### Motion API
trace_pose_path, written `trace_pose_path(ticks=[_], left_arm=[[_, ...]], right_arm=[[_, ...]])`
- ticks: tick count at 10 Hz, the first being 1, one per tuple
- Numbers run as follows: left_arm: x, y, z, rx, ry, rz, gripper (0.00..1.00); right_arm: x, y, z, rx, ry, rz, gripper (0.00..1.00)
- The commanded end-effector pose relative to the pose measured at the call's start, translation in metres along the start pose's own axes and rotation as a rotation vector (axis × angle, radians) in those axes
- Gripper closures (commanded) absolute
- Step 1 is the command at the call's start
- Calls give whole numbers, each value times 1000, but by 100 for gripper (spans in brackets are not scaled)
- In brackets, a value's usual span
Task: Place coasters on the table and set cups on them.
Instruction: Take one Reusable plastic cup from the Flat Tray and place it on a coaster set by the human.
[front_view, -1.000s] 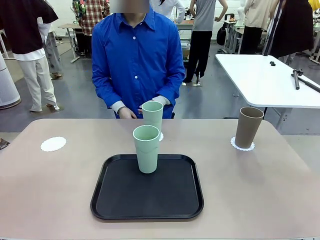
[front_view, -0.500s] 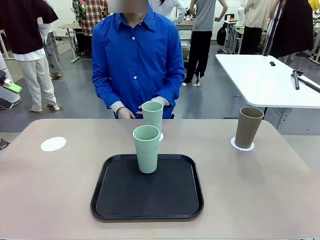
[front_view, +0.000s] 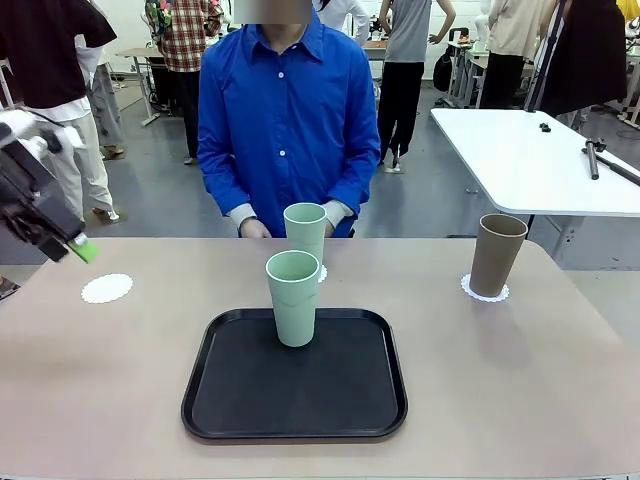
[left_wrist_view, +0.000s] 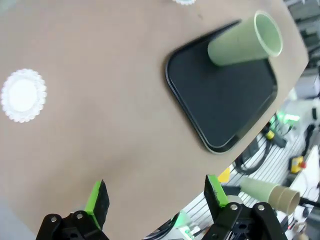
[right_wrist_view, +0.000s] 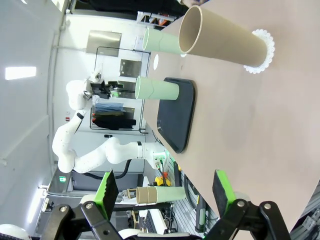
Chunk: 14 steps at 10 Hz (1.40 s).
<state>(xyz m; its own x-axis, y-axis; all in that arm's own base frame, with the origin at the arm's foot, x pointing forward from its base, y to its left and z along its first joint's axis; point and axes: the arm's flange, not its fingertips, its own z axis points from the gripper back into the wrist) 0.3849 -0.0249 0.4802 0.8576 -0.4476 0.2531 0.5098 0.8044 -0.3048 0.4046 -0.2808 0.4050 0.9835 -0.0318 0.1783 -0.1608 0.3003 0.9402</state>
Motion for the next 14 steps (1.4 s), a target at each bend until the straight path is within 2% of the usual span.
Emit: trace_pose_path(ticks=[1, 3, 4, 5, 14], left_arm=[[12, -10, -26, 103, 71, -63, 0], [19, -13, -53, 146, 114, -98, 0], [23, -12, -54, 123, 114, -108, 0], [14, -19, -44, 95, 106, -113, 0], [16, -16, -45, 95, 99, -123, 0]], right_arm=[[0, 0, 0, -2, -2, -4, 0], [0, 0, 0, -2, -2, -4, 0], [0, 0, 0, -2, -2, -4, 0], [0, 0, 0, -2, -2, -4, 0], [0, 0, 0, -2, -2, -4, 0]])
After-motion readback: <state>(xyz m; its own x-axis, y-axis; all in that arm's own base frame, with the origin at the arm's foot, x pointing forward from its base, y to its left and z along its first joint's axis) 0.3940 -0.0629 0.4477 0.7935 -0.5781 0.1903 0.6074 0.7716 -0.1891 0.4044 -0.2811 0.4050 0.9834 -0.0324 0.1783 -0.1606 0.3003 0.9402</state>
